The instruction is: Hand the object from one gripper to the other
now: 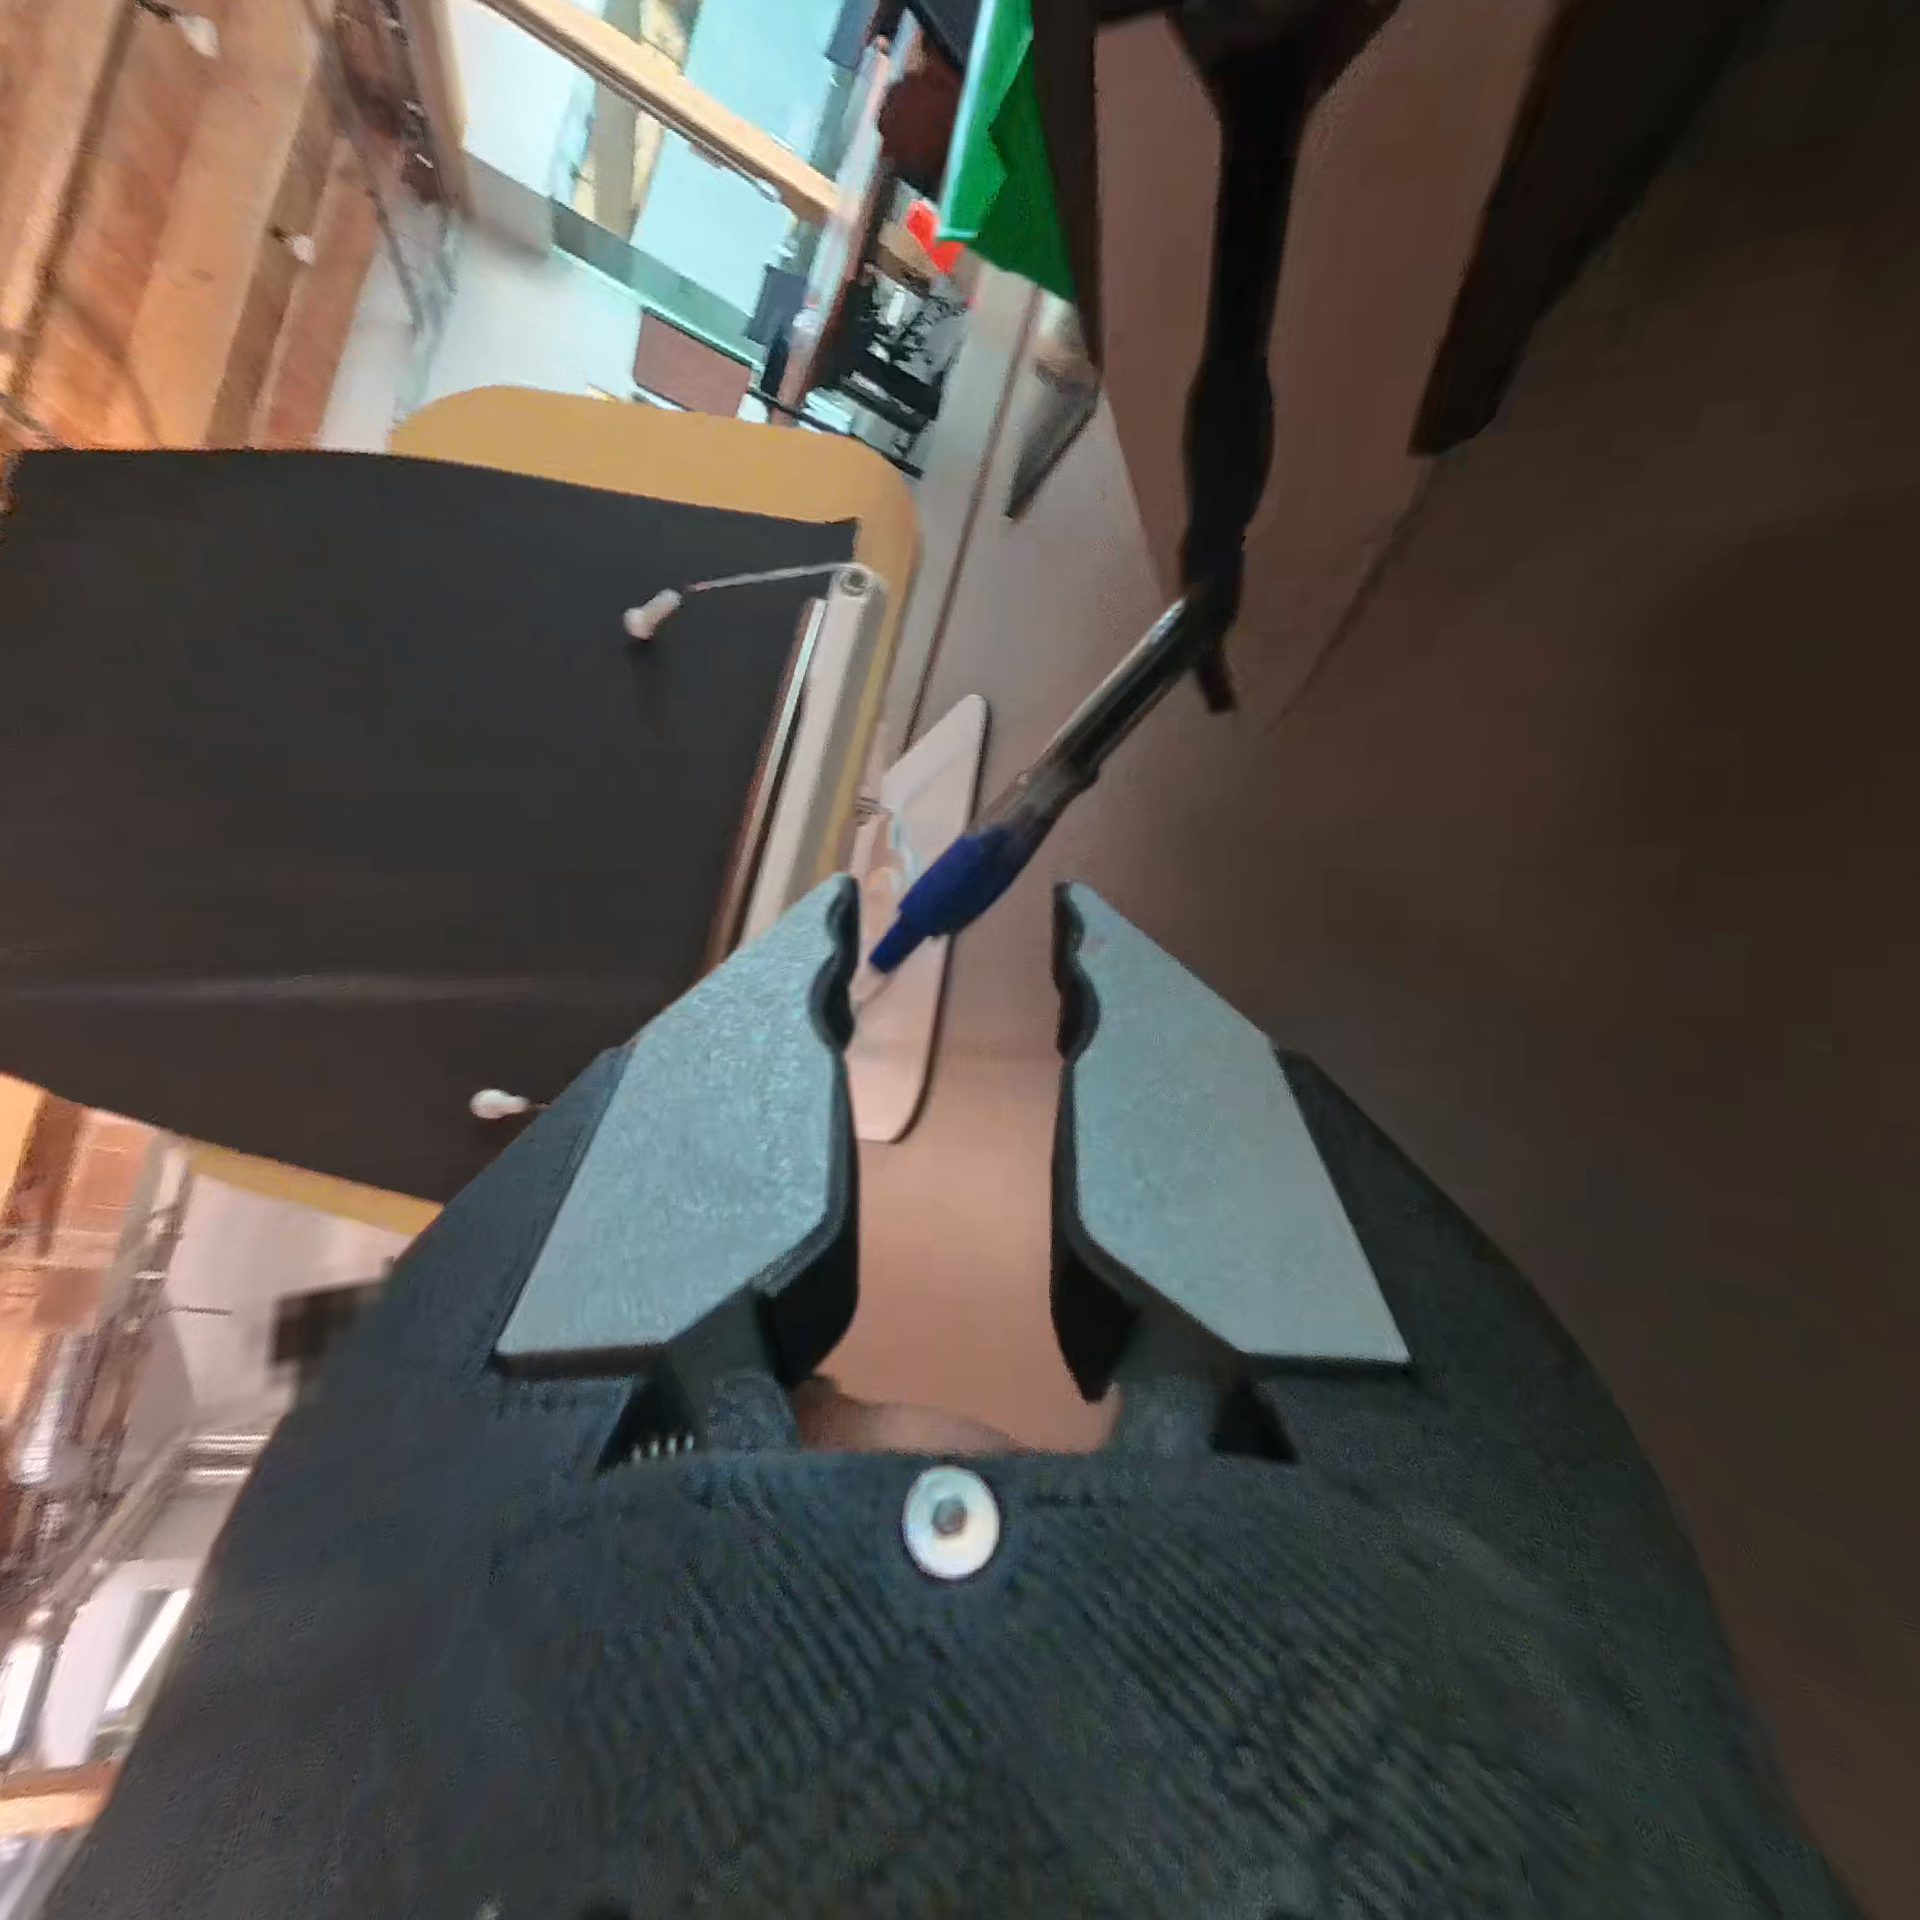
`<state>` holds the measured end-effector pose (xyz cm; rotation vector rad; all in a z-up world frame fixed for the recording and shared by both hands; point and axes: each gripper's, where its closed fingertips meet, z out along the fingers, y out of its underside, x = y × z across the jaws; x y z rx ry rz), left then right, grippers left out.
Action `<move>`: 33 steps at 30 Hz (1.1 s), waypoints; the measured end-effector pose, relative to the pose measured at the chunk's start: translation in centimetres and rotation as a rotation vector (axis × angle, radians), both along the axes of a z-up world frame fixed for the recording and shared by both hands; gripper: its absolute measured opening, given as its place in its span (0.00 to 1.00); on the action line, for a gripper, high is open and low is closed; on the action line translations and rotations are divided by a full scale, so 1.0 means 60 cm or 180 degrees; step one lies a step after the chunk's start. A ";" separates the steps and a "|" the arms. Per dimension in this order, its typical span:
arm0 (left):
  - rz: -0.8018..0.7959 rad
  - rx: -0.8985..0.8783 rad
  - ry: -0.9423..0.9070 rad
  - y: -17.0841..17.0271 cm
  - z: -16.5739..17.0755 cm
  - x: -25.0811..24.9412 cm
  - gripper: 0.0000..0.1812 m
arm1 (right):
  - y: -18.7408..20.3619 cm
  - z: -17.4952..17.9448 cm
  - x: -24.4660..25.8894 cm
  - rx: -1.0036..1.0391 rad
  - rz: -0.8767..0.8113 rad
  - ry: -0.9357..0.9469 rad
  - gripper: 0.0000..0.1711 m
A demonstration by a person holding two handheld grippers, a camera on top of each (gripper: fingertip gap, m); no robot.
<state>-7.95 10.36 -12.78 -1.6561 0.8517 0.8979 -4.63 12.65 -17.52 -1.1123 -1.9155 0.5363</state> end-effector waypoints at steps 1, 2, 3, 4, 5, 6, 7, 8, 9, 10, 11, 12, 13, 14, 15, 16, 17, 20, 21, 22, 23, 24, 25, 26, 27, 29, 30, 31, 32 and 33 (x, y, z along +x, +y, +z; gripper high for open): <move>-0.0024 0.0079 0.0114 -0.002 0.006 -0.001 0.22 | 0.003 -0.005 0.002 -0.0427 -0.0058 -0.0120 0.02; -0.0059 0.0129 0.0269 -0.003 0.009 0.002 0.23 | 0.001 -0.010 0.005 -0.0871 -0.0075 -0.0243 0.02; -0.0092 0.0166 0.0445 -0.003 0.010 0.008 0.24 | -0.008 -0.012 0.011 -0.1313 -0.0045 -0.0377 0.03; -0.0127 0.0190 0.0612 -0.002 0.009 0.015 0.24 | -0.022 -0.014 0.018 -0.1721 0.0036 -0.0537 0.03; -0.0184 0.0198 0.0754 0.000 0.006 0.026 0.25 | -0.035 -0.013 0.026 -0.2049 0.0115 -0.0679 0.03; -0.0258 0.0189 0.0879 0.001 0.001 0.039 0.25 | -0.046 -0.011 0.032 -0.2295 0.0175 -0.0783 0.02; -0.0332 0.0181 0.1005 0.003 -0.005 0.050 0.24 | -0.058 -0.008 0.038 -0.2493 0.0249 -0.0882 0.02; -0.0390 0.0163 0.1139 0.004 -0.011 0.059 0.21 | -0.069 -0.005 0.043 -0.2648 0.0333 -0.0955 0.02; -0.0408 0.0181 0.1247 0.006 -0.014 0.064 0.15 | -0.079 0.000 0.047 -0.2754 0.0425 -0.0990 0.02; -0.0386 0.0225 0.1284 0.007 -0.013 0.065 0.09 | -0.090 0.005 0.052 -0.2812 0.0555 -0.1020 0.02; -0.0364 0.0194 0.1222 0.009 -0.014 0.063 0.08 | -0.100 0.010 0.057 -0.2803 0.0687 -0.1031 0.04; -0.0343 0.0128 0.1018 0.010 -0.017 0.060 0.08 | -0.102 0.014 0.057 -0.2722 0.0751 -0.0974 0.06; -0.0359 0.0088 0.0669 0.011 -0.018 0.059 0.08 | -0.096 0.022 0.053 -0.2611 0.0751 -0.0842 0.10; -0.0387 0.0068 0.0216 0.011 -0.017 0.058 0.07 | -0.086 0.035 0.046 -0.2502 0.0708 -0.0648 0.22; -0.0382 0.0015 -0.0270 0.012 -0.015 0.054 0.06 | -0.072 0.054 0.038 -0.2397 0.0644 -0.0394 0.31; -0.0358 -0.0033 -0.0740 0.012 -0.012 0.048 0.06 | -0.058 0.077 0.032 -0.2292 0.0606 -0.0098 0.34; -0.0366 -0.0105 -0.1173 0.012 -0.011 0.043 0.06 | -0.046 0.101 0.032 -0.2185 0.0616 0.0177 0.36; -0.0484 -0.0395 -0.2426 0.007 -0.010 0.043 0.06 | -0.031 0.138 0.042 -0.1974 0.0691 0.0600 0.38; -0.0569 -0.0454 -0.2790 0.005 -0.005 0.048 0.06 | -0.029 0.141 0.042 -0.1956 0.0676 0.0642 0.39; -0.0677 -0.0562 -0.3136 0.002 -0.002 0.057 0.06 | -0.030 0.143 0.040 -0.1973 0.0680 0.0677 0.41; -0.0796 -0.0661 -0.3439 -0.001 0.001 0.068 0.06 | -0.036 0.146 0.037 -0.2022 0.0714 0.0712 0.41; -0.0923 -0.0691 -0.3663 -0.003 0.008 0.079 0.06 | -0.043 0.148 0.034 -0.2082 0.0739 0.0731 0.40; -0.1059 -0.0725 -0.3821 -0.006 0.014 0.092 0.05 | -0.047 0.148 0.029 -0.2137 0.0735 0.0739 0.38; -0.1161 -0.0763 -0.3944 -0.007 0.018 0.103 0.05 | -0.051 0.147 0.024 -0.2196 0.0720 0.0733 0.33; -0.1199 -0.0795 -0.4055 -0.007 0.019 0.111 0.06 | -0.055 0.144 0.021 -0.2273 0.0733 0.0694 0.19; -0.1242 -0.0924 -0.4134 -0.008 0.012 0.124 0.07 | -0.065 0.141 0.024 -0.2441 0.0848 0.0612 0.05; -0.1182 -0.0917 -0.4074 -0.005 0.008 0.122 0.07 | -0.066 0.141 0.026 -0.2490 0.0884 0.0599 0.04; -0.1030 -0.0892 -0.3978 0.000 0.001 0.112 0.07 | -0.061 0.141 0.025 -0.2466 0.0837 0.0621 0.04; -0.0893 -0.0867 -0.3875 0.003 -0.006 0.101 0.12 | -0.049 0.140 0.022 -0.2363 0.0728 0.0686 0.03; -0.0736 -0.0852 -0.3757 0.005 -0.014 0.087 0.18 | -0.035 0.139 0.019 -0.2207 0.0606 0.0749 0.03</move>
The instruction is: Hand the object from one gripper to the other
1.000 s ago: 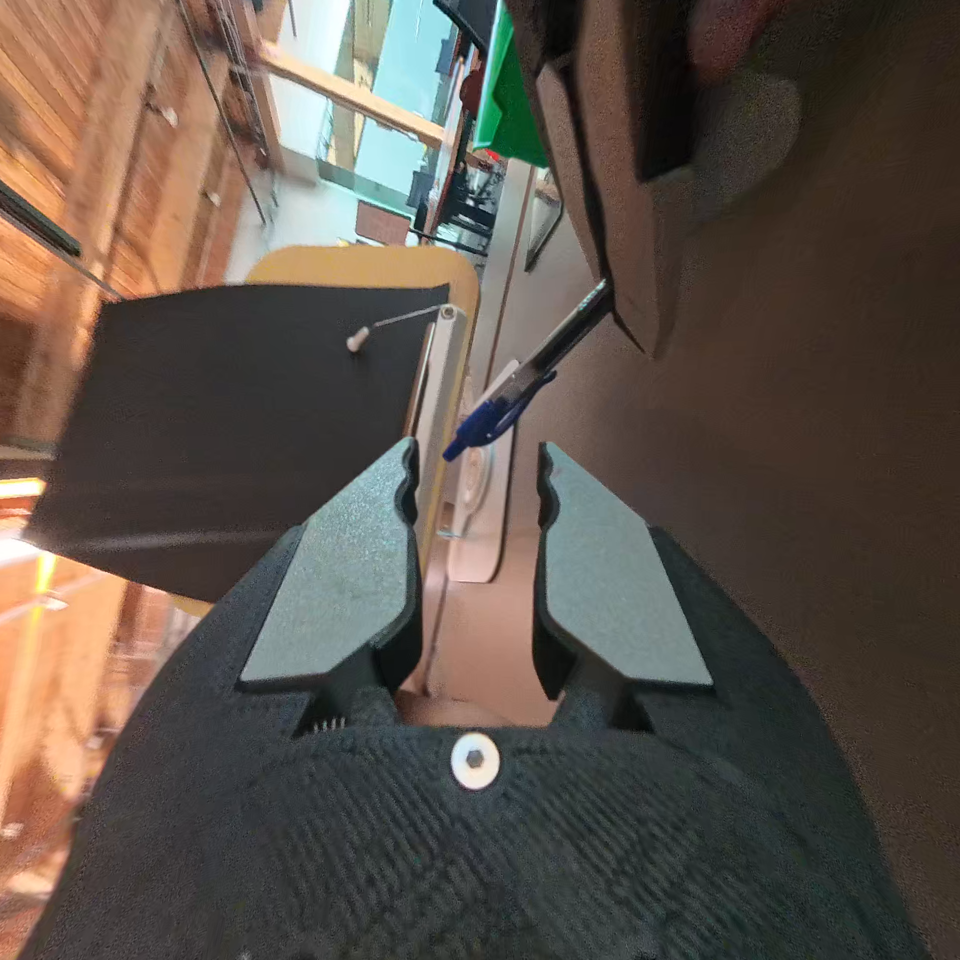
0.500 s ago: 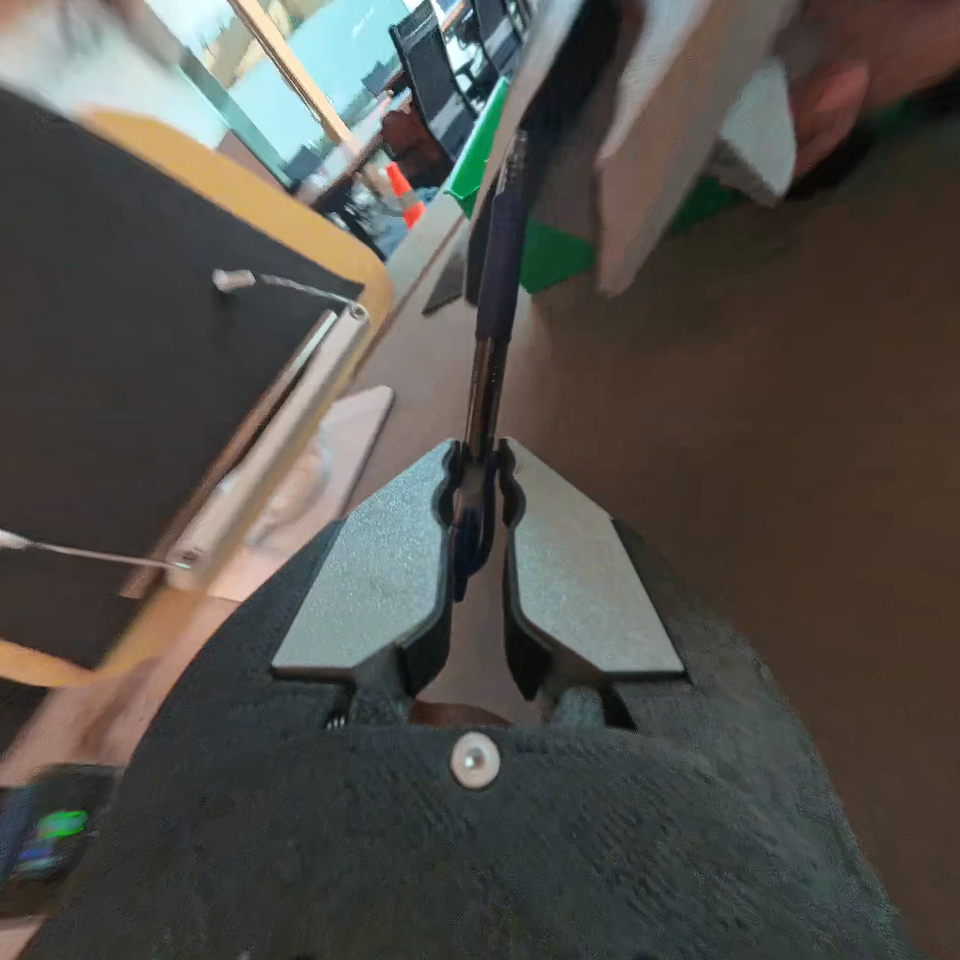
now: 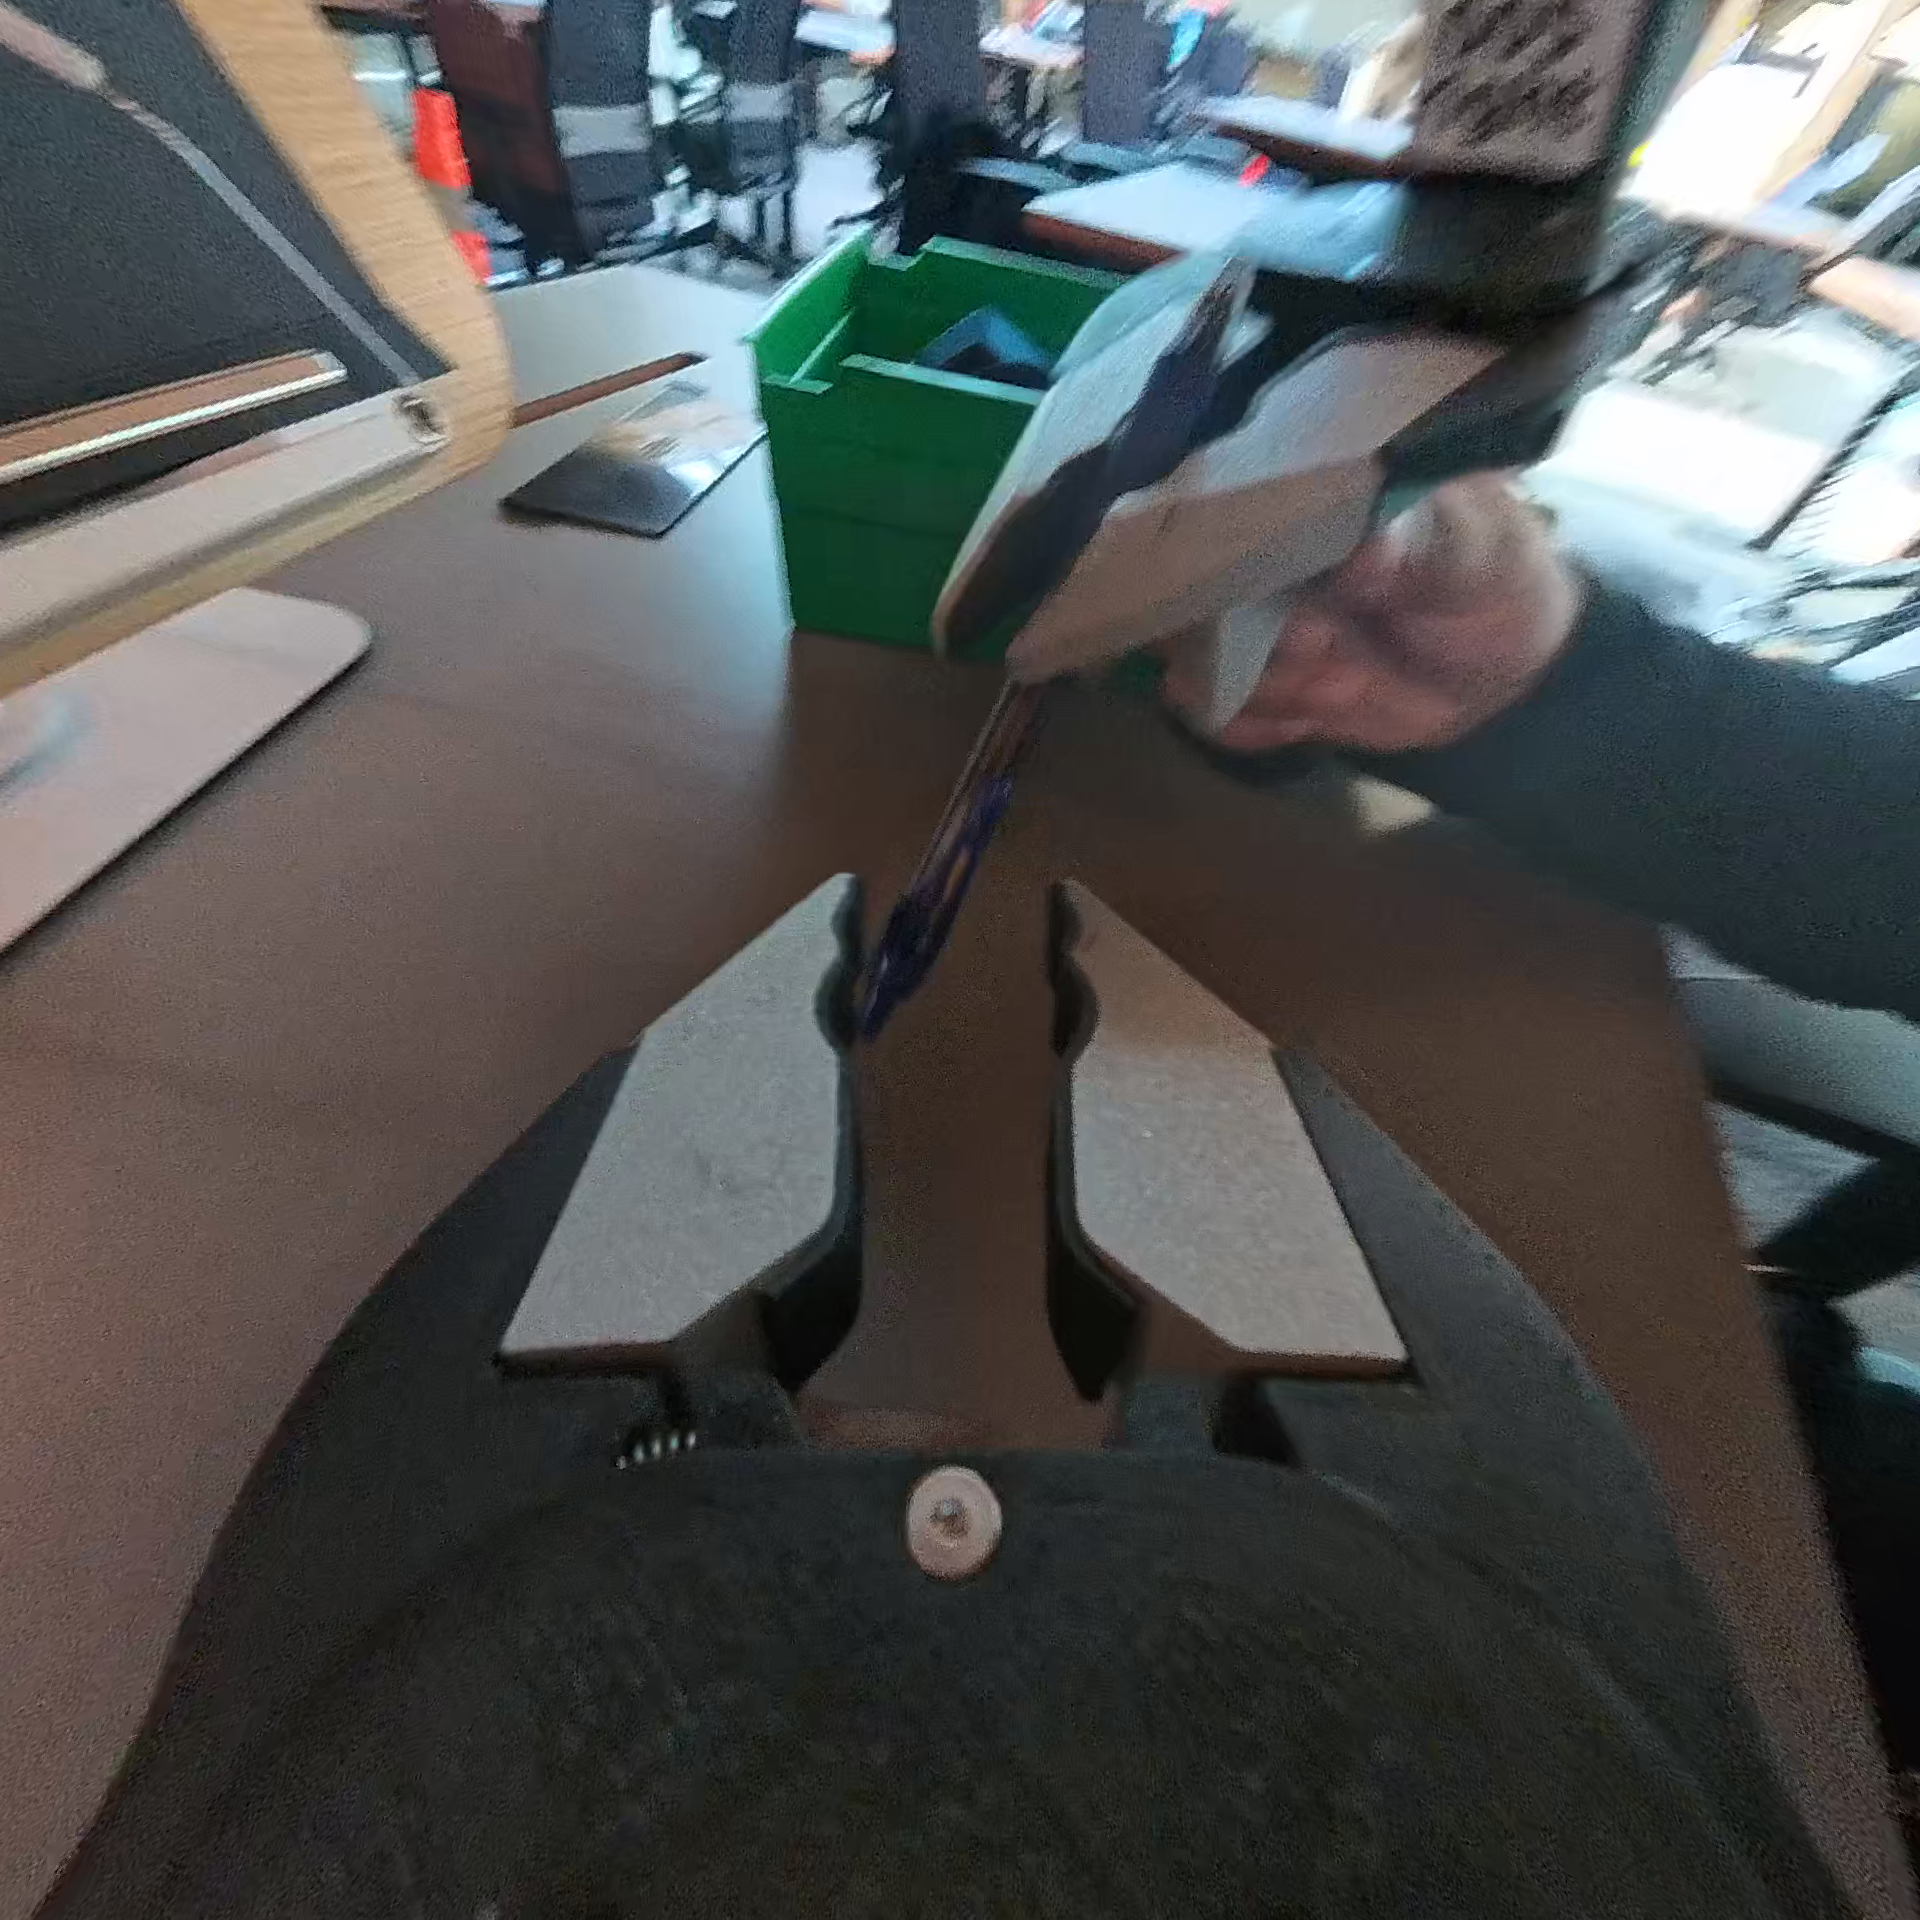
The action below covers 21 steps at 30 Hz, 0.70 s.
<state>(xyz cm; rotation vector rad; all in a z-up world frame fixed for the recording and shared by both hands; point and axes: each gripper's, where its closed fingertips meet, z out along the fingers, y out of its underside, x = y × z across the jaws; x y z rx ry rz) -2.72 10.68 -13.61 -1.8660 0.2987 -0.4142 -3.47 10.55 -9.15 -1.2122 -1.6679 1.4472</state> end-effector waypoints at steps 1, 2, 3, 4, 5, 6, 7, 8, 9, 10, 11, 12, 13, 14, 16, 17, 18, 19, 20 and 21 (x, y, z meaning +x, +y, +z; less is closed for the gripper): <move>0.0128 -0.0068 0.0170 0.002 -0.009 -0.014 0.23 | 0.014 0.000 -0.002 0.0163 -0.0167 0.0026 0.03; 0.0229 -0.0126 0.0314 0.003 -0.017 -0.026 0.27 | 0.028 0.002 -0.003 0.0357 -0.0337 0.0074 0.03; 0.0281 -0.0156 0.0407 0.003 -0.022 -0.032 0.29 | 0.035 0.004 -0.002 0.0577 -0.0459 0.0127 0.03; 0.0272 -0.0180 0.0436 0.002 -0.025 -0.031 0.29 | 0.038 0.005 -0.002 0.0818 -0.0542 0.0181 0.03; 0.0195 -0.0215 0.0355 0.000 -0.026 -0.022 0.26 | 0.038 0.006 -0.002 0.1096 -0.0614 0.0254 0.03; 0.0052 -0.0247 0.0097 -0.004 -0.021 -0.006 0.20 | 0.034 0.006 -0.001 0.1430 -0.0667 0.0339 0.03; -0.0152 -0.0286 -0.0324 -0.009 -0.011 0.013 0.13 | 0.027 0.006 0.000 0.1823 -0.0702 0.0444 0.03; -0.0342 -0.0367 -0.0815 -0.016 0.002 0.025 0.08 | 0.016 0.007 0.003 0.2253 -0.0708 0.0588 0.03; -0.0456 -0.0472 -0.1275 -0.019 0.012 0.028 0.09 | 0.001 0.008 0.008 0.2671 -0.0683 0.0760 0.03; -0.0538 -0.0530 -0.1670 -0.022 0.023 0.025 0.12 | -0.014 0.009 0.012 0.3029 -0.0684 0.0928 0.03; -0.0586 -0.0550 -0.2000 -0.024 0.033 0.018 0.15 | -0.025 0.012 0.017 0.3324 -0.0716 0.1056 0.03; -0.0640 -0.0540 -0.2258 -0.027 0.042 0.011 0.15 | -0.037 0.015 0.021 0.3580 -0.0733 0.1173 0.03; -0.0689 -0.0504 -0.2443 -0.030 0.050 0.005 0.15 | -0.050 0.020 0.026 0.3826 -0.0734 0.1319 0.03; -0.0696 -0.0490 -0.2568 -0.031 0.055 0.000 0.18 | -0.063 0.024 0.030 0.4068 -0.0735 0.1476 0.03; -0.0779 -0.0490 -0.2791 -0.033 0.065 0.000 0.26 | -0.084 0.020 0.032 0.4487 -0.0697 0.1657 0.03; -0.0866 -0.0495 -0.2861 -0.035 0.069 0.005 0.27 | -0.093 0.010 0.030 0.4641 -0.0639 0.1675 0.03; -0.0915 -0.0513 -0.2880 -0.037 0.070 0.011 0.27 | -0.100 -0.001 0.026 0.4762 -0.0585 0.1669 0.03; -0.0930 -0.0535 -0.2832 -0.037 0.067 0.017 0.25 | -0.104 -0.008 0.022 0.4862 -0.0580 0.1678 0.03; -0.0903 -0.0526 -0.2687 -0.036 0.060 0.021 0.12 | -0.105 -0.010 0.017 0.4935 -0.0646 0.1698 0.03; -0.0815 -0.0480 -0.2547 -0.032 0.055 0.019 0.11 | -0.103 -0.014 0.014 0.4952 -0.0698 0.1666 0.03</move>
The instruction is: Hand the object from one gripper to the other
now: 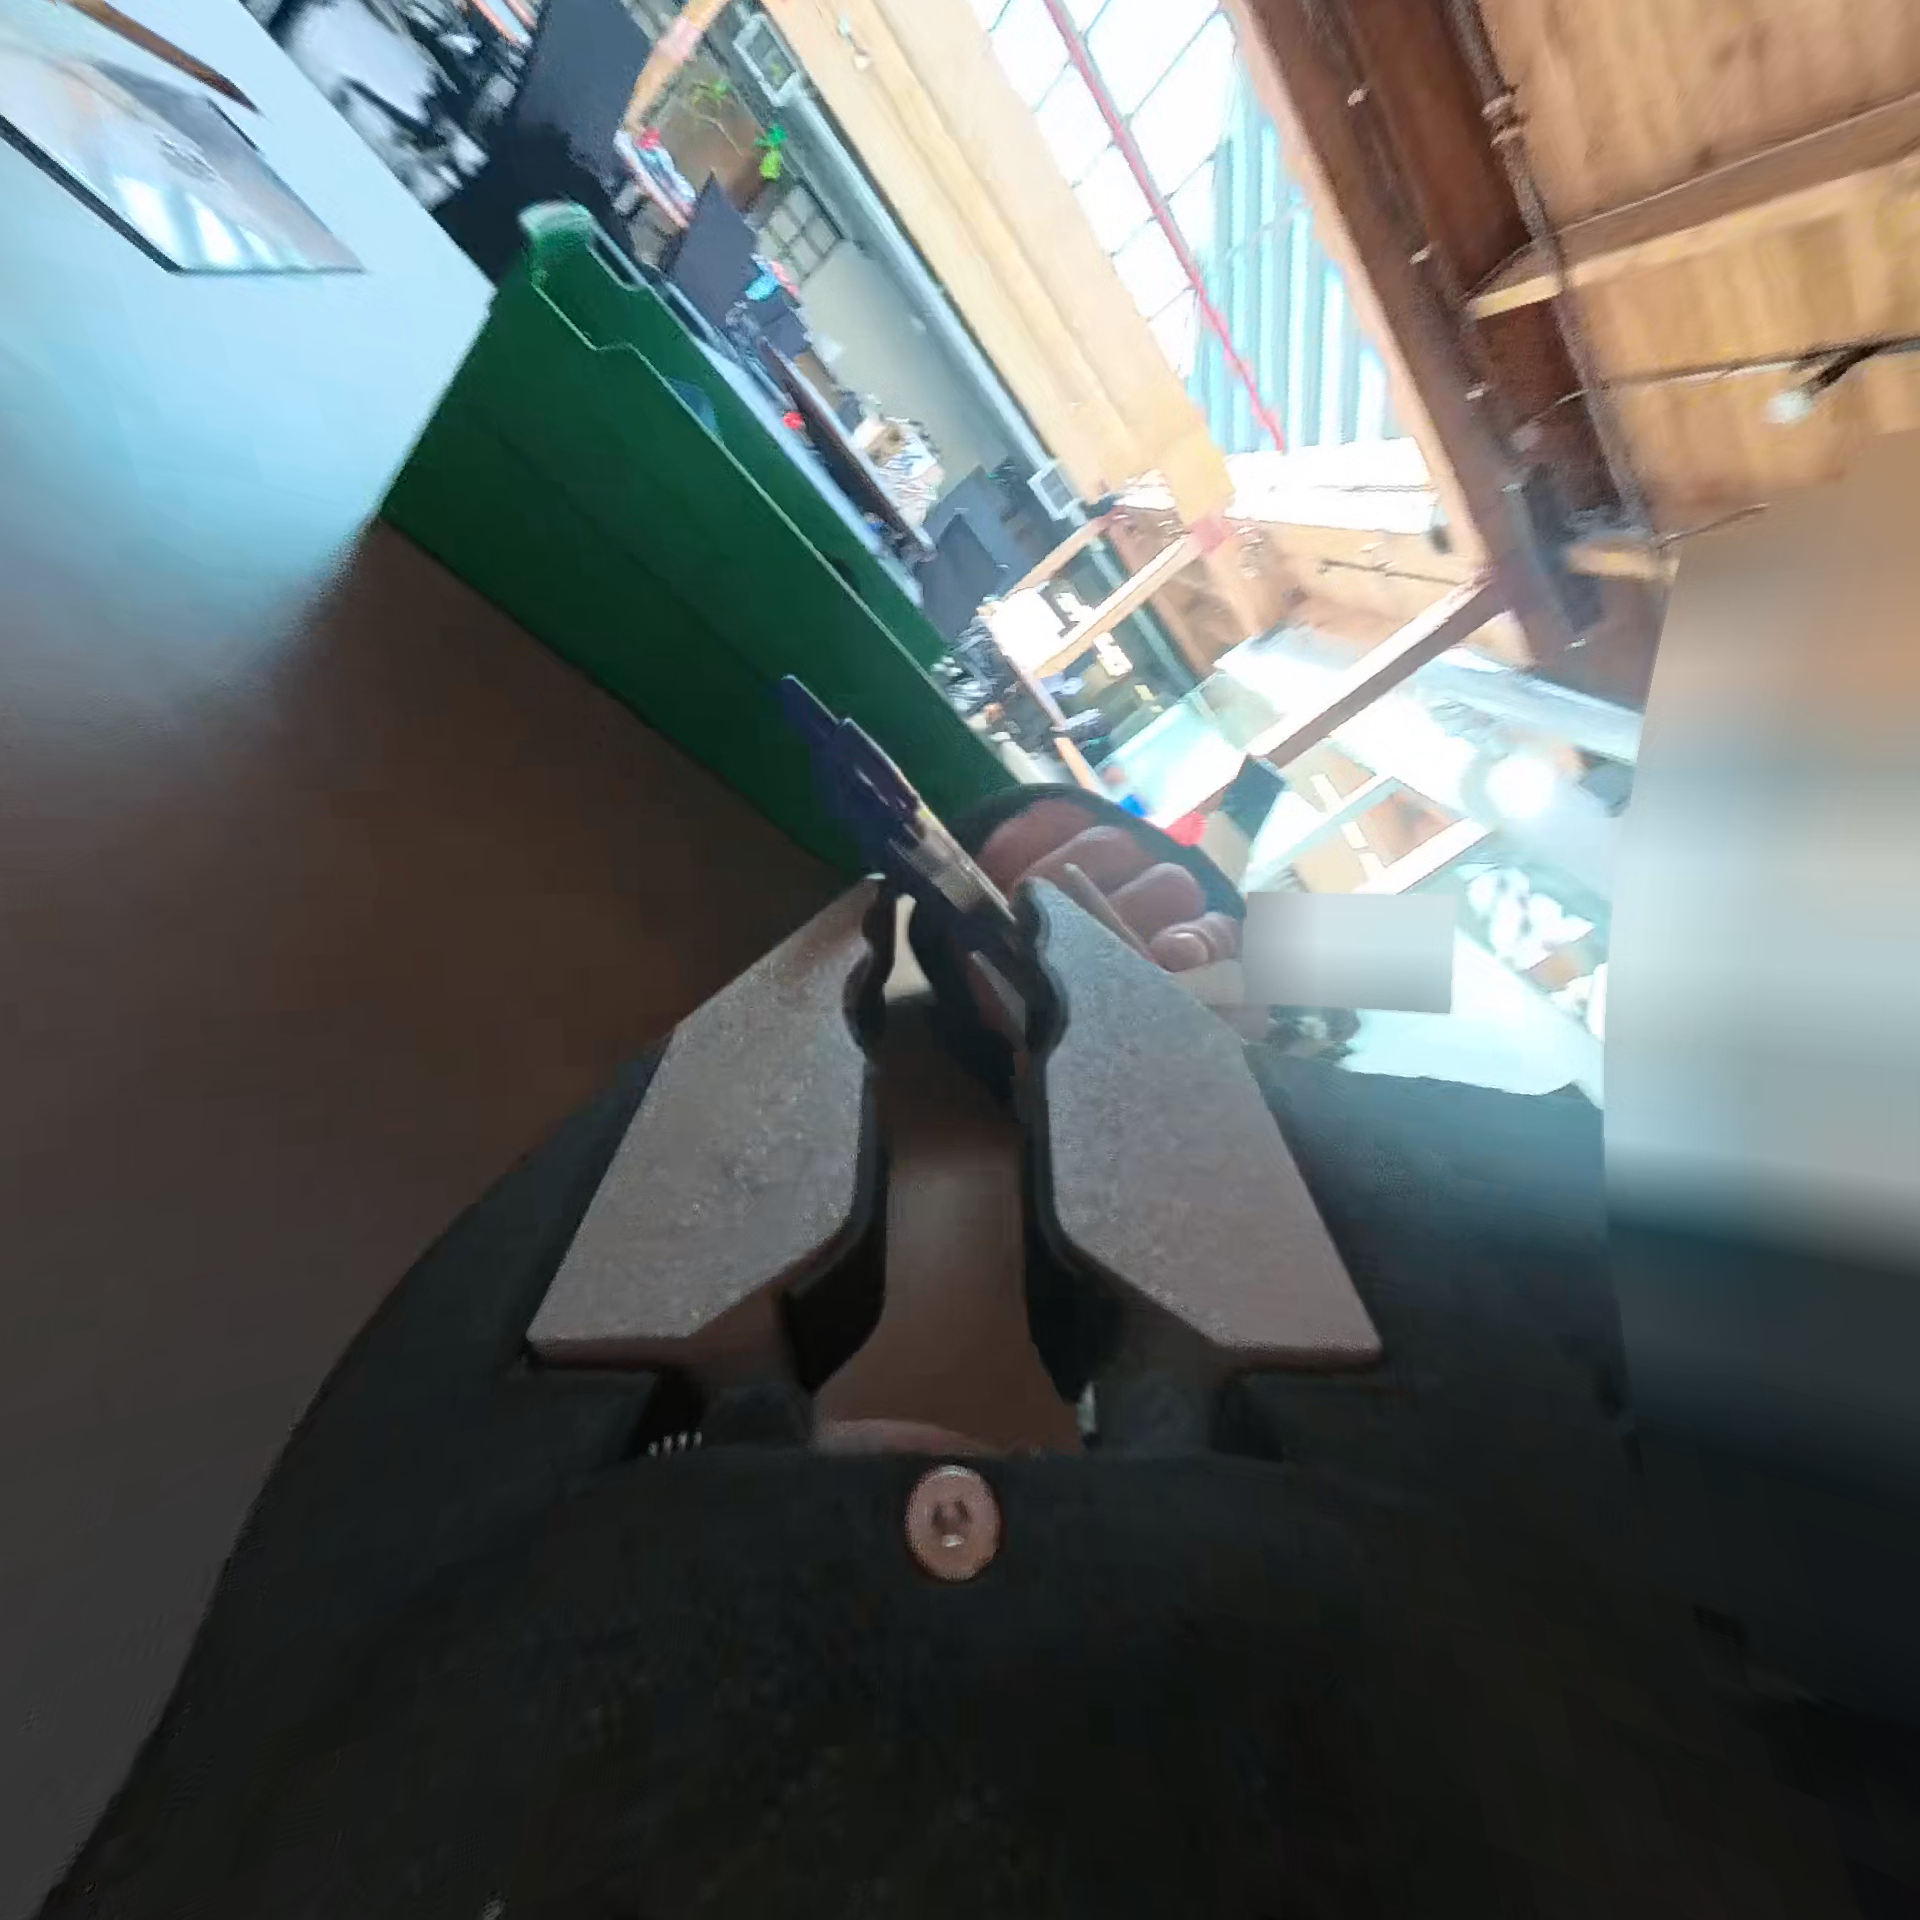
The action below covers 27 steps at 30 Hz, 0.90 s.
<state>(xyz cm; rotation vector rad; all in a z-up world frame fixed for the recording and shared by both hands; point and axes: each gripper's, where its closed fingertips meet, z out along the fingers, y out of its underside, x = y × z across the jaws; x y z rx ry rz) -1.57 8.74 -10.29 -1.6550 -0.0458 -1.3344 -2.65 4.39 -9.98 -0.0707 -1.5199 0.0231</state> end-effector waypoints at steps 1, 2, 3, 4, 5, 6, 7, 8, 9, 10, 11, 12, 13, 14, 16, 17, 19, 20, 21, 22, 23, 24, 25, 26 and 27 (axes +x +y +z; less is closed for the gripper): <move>0.0055 0.0035 0.0104 0.001 0.000 -0.004 0.10 | 0.004 -0.009 -0.004 -0.0079 -0.0030 -0.0077 0.06; 0.0125 0.0124 0.0199 0.001 0.005 -0.011 0.08 | 0.010 -0.019 -0.007 -0.0237 -0.0050 -0.0197 0.11; 0.0229 0.0215 0.0290 0.001 0.010 -0.021 0.06 | 0.016 -0.027 -0.009 -0.0452 -0.0058 -0.0329 0.17; 0.0314 0.0268 0.0443 0.002 0.010 -0.029 0.06 | 0.019 -0.032 -0.010 -0.0738 -0.0008 -0.0479 0.23; 0.0377 0.0305 0.0689 0.003 0.004 -0.034 0.06 | 0.017 -0.036 -0.010 -0.1121 0.0104 -0.0653 0.26; 0.0426 0.0376 0.0891 0.003 0.003 -0.035 0.06 | 0.013 -0.035 -0.008 -0.1533 0.0245 -0.0818 0.28; 0.0468 0.0446 0.0962 0.003 0.007 -0.036 0.07 | 0.010 -0.031 -0.005 -0.1892 0.0394 -0.0947 0.31; 0.0506 0.0476 0.0988 0.003 0.010 -0.038 0.02 | 0.009 -0.026 -0.001 -0.2193 0.0542 -0.1056 0.36; 0.0599 0.0488 0.1063 0.006 0.010 -0.043 0.02 | 0.007 -0.024 0.005 -0.2465 0.0680 -0.1206 0.40; 0.0732 0.0560 0.1094 0.008 0.016 -0.052 0.01 | 0.007 -0.024 0.011 -0.2711 0.0756 -0.1365 0.37; 0.0778 0.0622 0.1063 0.007 0.024 -0.057 0.00 | 0.013 -0.020 0.014 -0.2892 0.0772 -0.1422 0.35; 0.0748 0.0650 0.0935 0.003 0.032 -0.059 0.00 | 0.022 -0.013 0.014 -0.2971 0.0776 -0.1368 0.08; 0.0675 0.0602 0.0715 0.001 0.035 -0.057 0.00 | 0.033 -0.004 0.012 -0.2961 0.0764 -0.1215 0.00; 0.0652 0.0519 0.0500 0.004 0.034 -0.057 0.00 | 0.046 0.005 0.008 -0.2945 0.0709 -0.1027 0.00; 0.0767 0.0293 0.0563 0.020 0.007 -0.070 0.00 | 0.075 -0.009 -0.009 -0.3070 0.0463 -0.1007 0.00; 0.0836 0.0250 0.0733 0.023 -0.003 -0.080 0.00 | 0.089 -0.029 -0.017 -0.3182 0.0296 -0.1146 0.00; 0.0873 0.0204 0.0841 0.020 -0.010 -0.096 0.00 | 0.100 -0.051 -0.020 -0.3434 0.0198 -0.1371 0.03; 0.0881 0.0169 0.0802 0.017 -0.010 -0.101 0.00 | 0.105 -0.056 -0.020 -0.3555 0.0166 -0.1439 0.09; 0.0920 0.0190 0.0713 0.015 -0.004 -0.106 0.00 | 0.116 -0.063 -0.022 -0.3671 0.0034 -0.1489 0.15; 0.0931 0.0241 0.0617 0.014 0.004 -0.110 0.00 | 0.131 -0.069 -0.025 -0.3780 -0.0137 -0.1507 0.18; 0.0909 0.0276 0.0570 0.012 0.010 -0.110 0.00 | 0.140 -0.074 -0.027 -0.3884 -0.0222 -0.1544 0.21; 0.0921 0.0272 0.0585 0.014 0.009 -0.113 0.00 | 0.148 -0.080 -0.030 -0.3968 -0.0291 -0.1595 0.21; 0.0961 0.0237 0.0655 0.016 0.003 -0.116 0.00 | 0.162 -0.089 -0.033 -0.3984 -0.0449 -0.1621 0.21; 0.0972 0.0184 0.0768 0.018 -0.006 -0.117 0.00 | 0.176 -0.098 -0.038 -0.3926 -0.0608 -0.1664 0.21; 0.0964 0.0135 0.0911 0.020 -0.016 -0.116 0.00 | 0.189 -0.106 -0.045 -0.3842 -0.0736 -0.1704 0.22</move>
